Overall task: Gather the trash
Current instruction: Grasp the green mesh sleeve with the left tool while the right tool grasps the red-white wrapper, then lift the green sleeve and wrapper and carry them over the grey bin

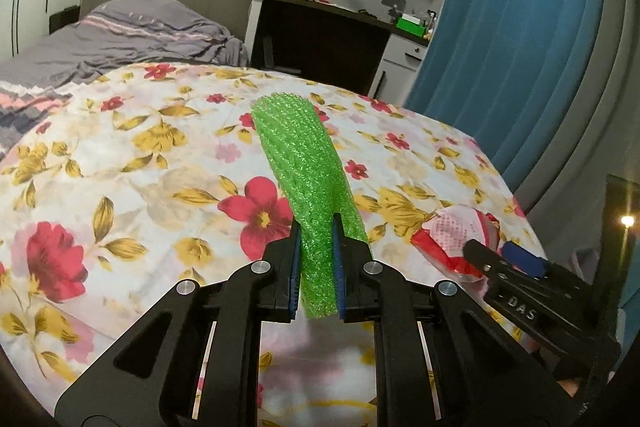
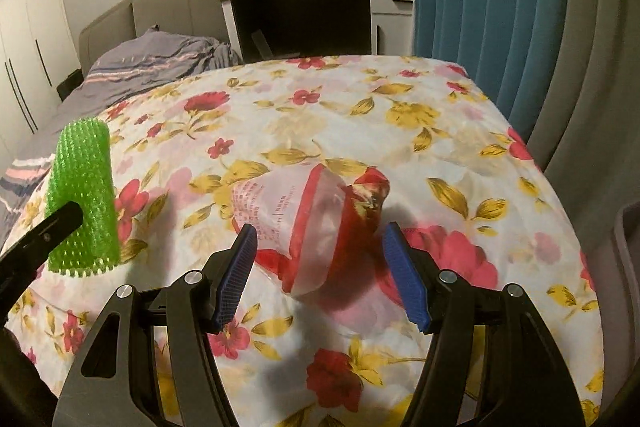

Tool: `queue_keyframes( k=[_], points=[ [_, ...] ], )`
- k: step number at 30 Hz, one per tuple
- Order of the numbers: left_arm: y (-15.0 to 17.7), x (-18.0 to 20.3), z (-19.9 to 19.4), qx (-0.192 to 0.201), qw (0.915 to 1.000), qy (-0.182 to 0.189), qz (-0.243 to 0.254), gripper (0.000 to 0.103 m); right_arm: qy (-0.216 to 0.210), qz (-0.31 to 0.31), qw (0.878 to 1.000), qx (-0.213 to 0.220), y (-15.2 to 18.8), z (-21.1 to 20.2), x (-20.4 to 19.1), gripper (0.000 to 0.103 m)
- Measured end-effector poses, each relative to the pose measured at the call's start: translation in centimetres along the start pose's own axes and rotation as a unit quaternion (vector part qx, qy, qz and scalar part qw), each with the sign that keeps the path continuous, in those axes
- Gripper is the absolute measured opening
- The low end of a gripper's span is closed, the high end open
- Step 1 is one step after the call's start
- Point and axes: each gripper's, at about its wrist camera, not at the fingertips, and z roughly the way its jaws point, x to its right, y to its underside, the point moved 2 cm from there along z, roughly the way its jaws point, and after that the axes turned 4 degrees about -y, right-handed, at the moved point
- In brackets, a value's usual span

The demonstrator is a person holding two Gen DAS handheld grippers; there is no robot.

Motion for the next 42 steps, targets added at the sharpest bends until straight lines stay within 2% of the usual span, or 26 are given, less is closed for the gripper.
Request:
queue_keyframes(
  k=[2,4,13,18,27,36,42],
  points=[
    [0.2,0.0,0.2,-0.002,1.0000,0.004,0.001,0.013,-0.001,-0.004,1.000,-0.005,-0.2,0.4,-0.2,0.064],
    [0.4,0.0,0.3,-0.005,1.0000,0.007,0.000,0.013,-0.003,-0.011,1.000,-0.016,-0.2,0.8,-0.5,0.049],
    [0.6,0.1,0.5,-0.009,0.9998,0.016,0.003,0.013,-0.004,-0.025,0.999,-0.022,0.0,1.1,-1.1,0.031],
    [0.6,0.1,0.6,-0.009,0.9998,0.017,0.005,0.013,0.008,-0.025,1.000,-0.002,0.2,-0.4,-1.0,0.029],
    [0.9,2.4,-0.5,-0.002,0.9990,0.023,0.039,0.013,0.030,-0.033,0.998,0.042,1.2,-7.6,1.1,0.029],
    [1.9,7.9,-5.1,0.007,0.9937,0.074,0.084,0.013,0.045,-0.024,0.995,0.089,3.5,-15.6,4.4,0.029],
    [3.9,14.3,-8.7,0.012,0.9823,0.130,0.134,0.013,0.053,0.007,0.991,0.126,5.8,-20.5,7.7,0.029]
  ],
)
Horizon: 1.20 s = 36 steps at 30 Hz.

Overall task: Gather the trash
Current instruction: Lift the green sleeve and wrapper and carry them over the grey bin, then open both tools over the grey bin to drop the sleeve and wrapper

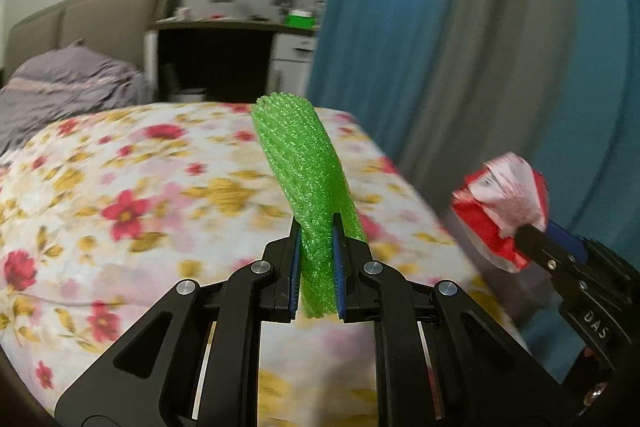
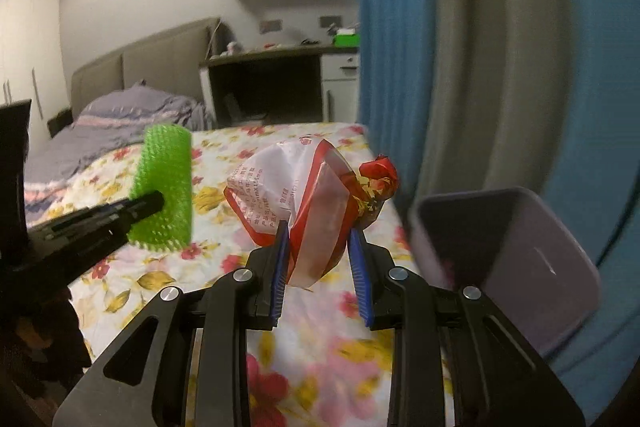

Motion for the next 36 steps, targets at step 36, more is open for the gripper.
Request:
queue_keyframes(
  k=[36],
  points=[
    [3.1,22.3,10.6,-0.114,0.9653,0.222,0.077,0.030,0.138,0.160,0.977,0.015,5.3,-2.0,18.7,0.033]
  ],
)
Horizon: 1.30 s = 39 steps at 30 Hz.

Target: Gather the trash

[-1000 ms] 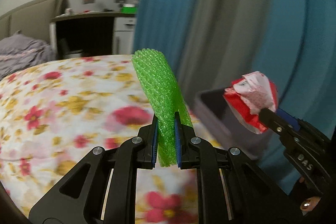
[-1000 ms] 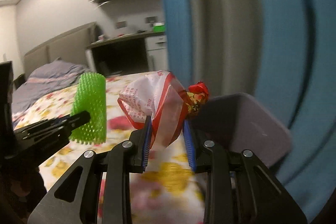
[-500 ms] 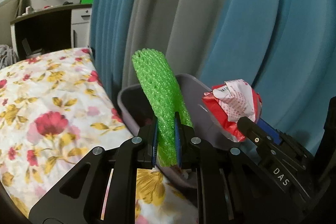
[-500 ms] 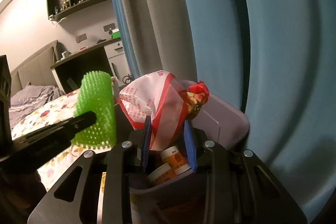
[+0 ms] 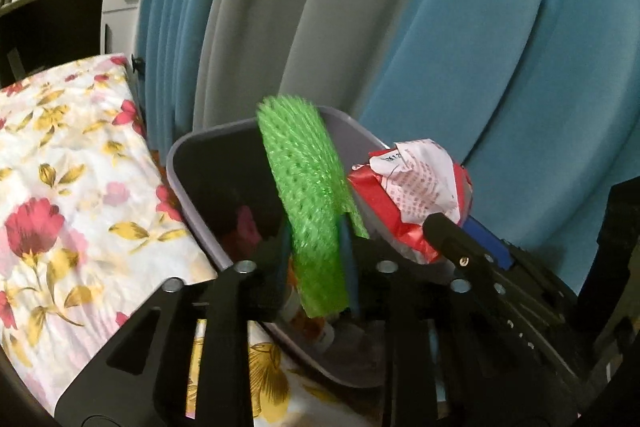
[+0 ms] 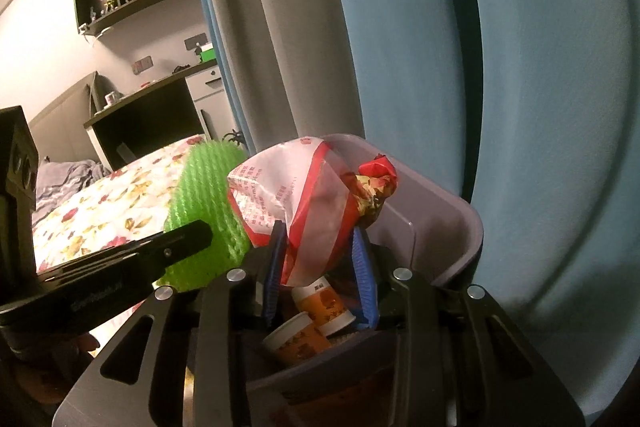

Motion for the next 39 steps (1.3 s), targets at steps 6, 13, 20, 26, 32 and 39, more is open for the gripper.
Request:
queue_keyframes(
  k=[6,13,20,26,32,39],
  points=[
    [0.5,-0.4,-1.0,0.009,0.9999,-0.001,-0.009,0.063,-0.001,0.000,1.000,-0.007,-0.1,0.5,0.4,0.040],
    [1.2,-1.2,-4.3,0.055,0.9954,-0.078,-0.005,0.091,0.004,0.002,1.000,0.005,-0.2,-1.0,0.5,0.068],
    [3.0,-3.1,-9.5,0.092,0.9790,-0.182,-0.010,0.097,0.017,-0.039,0.999,0.019,1.2,-3.5,-2.3,0.088],
    [5.5,-4.5,-15.1,0.120,0.9642,-0.236,-0.017,0.097,0.023,-0.069,0.997,0.038,2.5,-5.9,-5.0,0.097],
    [8.2,-5.5,-19.4,0.136,0.9539,-0.266,-0.024,0.097,0.017,-0.085,0.995,0.058,3.8,-8.7,-7.6,0.097],
    [11.1,-5.7,-23.6,0.150,0.9453,-0.289,-0.014,0.097,0.011,-0.095,0.993,0.072,6.0,-12.1,-10.4,0.097]
  ],
)
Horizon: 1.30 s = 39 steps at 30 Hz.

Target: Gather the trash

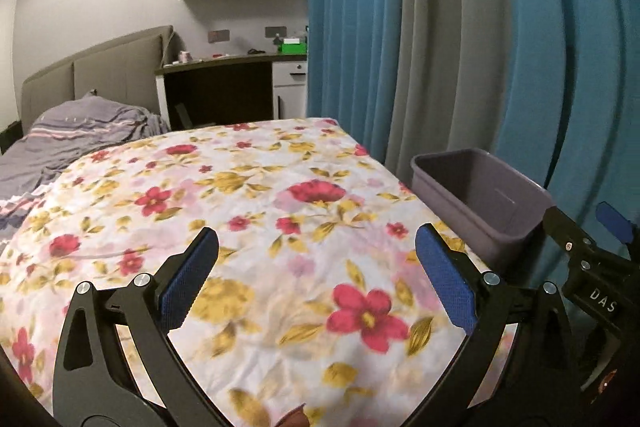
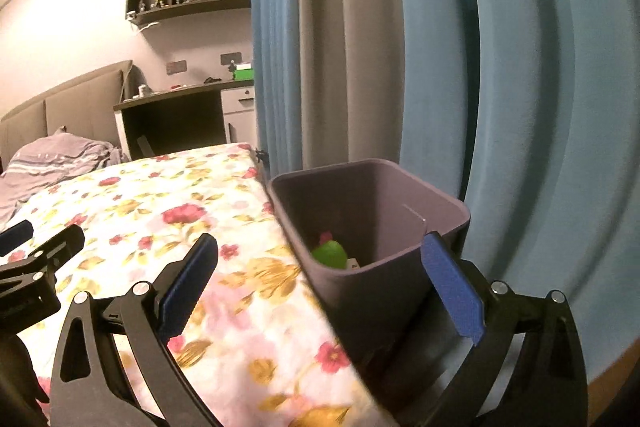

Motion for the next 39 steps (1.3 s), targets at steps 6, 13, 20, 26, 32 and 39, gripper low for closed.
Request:
queue_keyframes(
  k=[6,13,20,26,32,39],
  points=[
    [1.0,-2.1,-2.6,0.005,0.9999,-0.002,-0.012,0.097,-0.004,-0.014,1.000,0.010,0.5,-2.5,-2.3,0.097],
    [1.8,-3.5,-4.6,0.013,0.9998,-0.003,-0.015,0.097,-0.003,-0.012,1.000,0.018,0.9,-4.7,-3.5,0.097],
    [2.3,-4.3,-5.5,0.014,0.9996,0.002,-0.022,0.097,-0.011,-0.019,0.999,0.027,0.9,-6.0,-4.5,0.097],
    [2.5,-4.6,-5.7,0.010,0.9994,0.003,-0.032,0.097,-0.014,-0.019,0.999,0.030,0.9,-6.2,-4.8,0.097],
    [2.5,-4.7,-5.6,0.008,0.9992,0.003,-0.038,0.097,-0.015,-0.017,0.999,0.031,0.8,-6.4,-5.0,0.097],
    [2.7,-4.7,-5.6,0.006,0.9992,0.005,-0.038,0.097,-0.014,-0.015,0.999,0.030,0.7,-6.4,-5.1,0.097]
  ],
)
